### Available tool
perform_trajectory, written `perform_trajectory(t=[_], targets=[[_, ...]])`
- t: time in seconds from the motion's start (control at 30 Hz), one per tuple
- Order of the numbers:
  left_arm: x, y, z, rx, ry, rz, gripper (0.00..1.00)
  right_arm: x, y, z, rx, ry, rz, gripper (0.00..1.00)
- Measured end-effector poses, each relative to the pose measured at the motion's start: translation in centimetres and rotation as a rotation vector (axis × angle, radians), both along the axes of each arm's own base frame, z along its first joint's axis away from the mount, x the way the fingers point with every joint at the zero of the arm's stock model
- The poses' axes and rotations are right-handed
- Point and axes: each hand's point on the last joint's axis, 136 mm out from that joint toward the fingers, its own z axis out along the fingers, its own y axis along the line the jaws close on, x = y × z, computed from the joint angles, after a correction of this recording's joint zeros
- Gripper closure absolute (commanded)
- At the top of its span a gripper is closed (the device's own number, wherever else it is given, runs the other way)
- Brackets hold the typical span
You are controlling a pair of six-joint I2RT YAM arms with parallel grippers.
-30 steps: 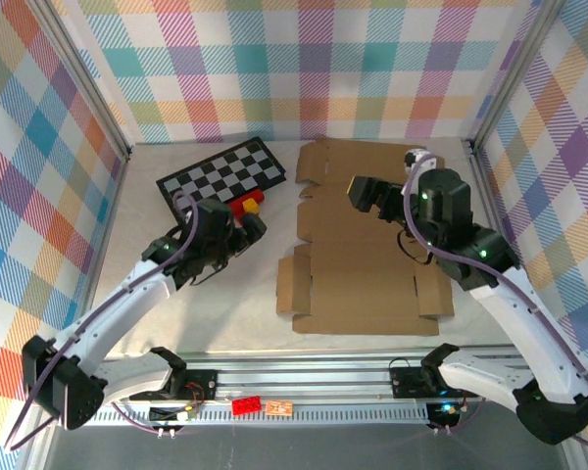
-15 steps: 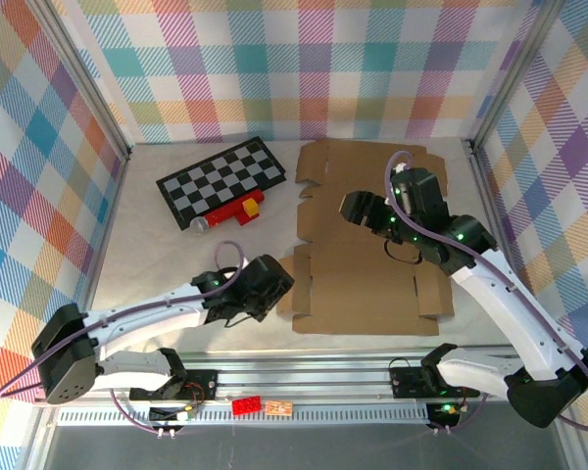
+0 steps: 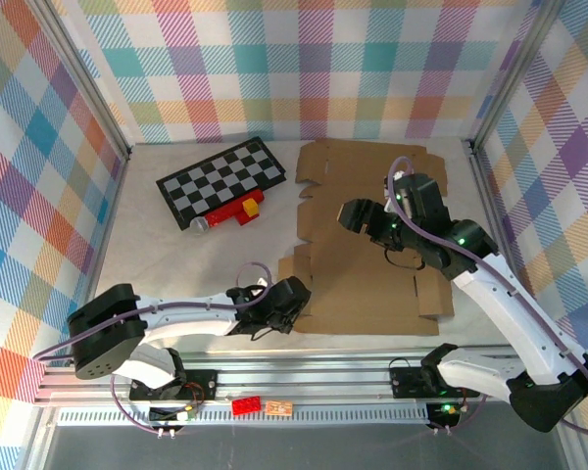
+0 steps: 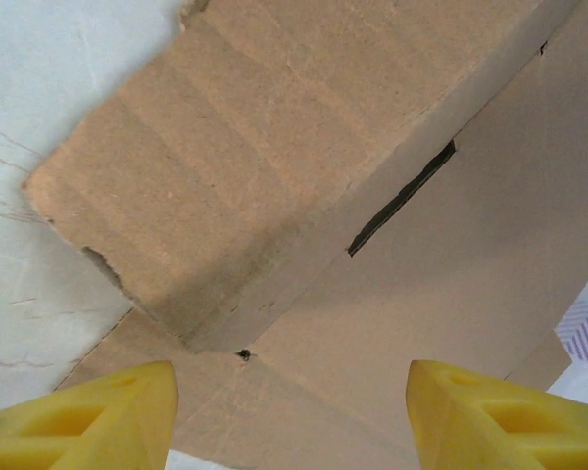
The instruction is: Fold the paper box
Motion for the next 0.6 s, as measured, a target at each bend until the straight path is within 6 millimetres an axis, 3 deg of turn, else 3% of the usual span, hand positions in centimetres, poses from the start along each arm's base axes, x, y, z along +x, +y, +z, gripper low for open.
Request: perform_trajectory(t=[0.17,0.5,0.6], targets=[[0.4,0.0,-0.3,0.001,-0.014,0.037,0.45,-0.4,0.1,0.0,0.006,0.008,0.013,0.24],[0.1,-0.1,-1.2,0.019,-0.015,0.061,0.46,-0.8,0.1,-0.2,0.008,0.020,0.025,0.24],[0.3,0.0,-1.6,0.026,-0.021,0.074,0.53,-1.1,0.0,-0.7,0.006,0.029,0.028,0.24]])
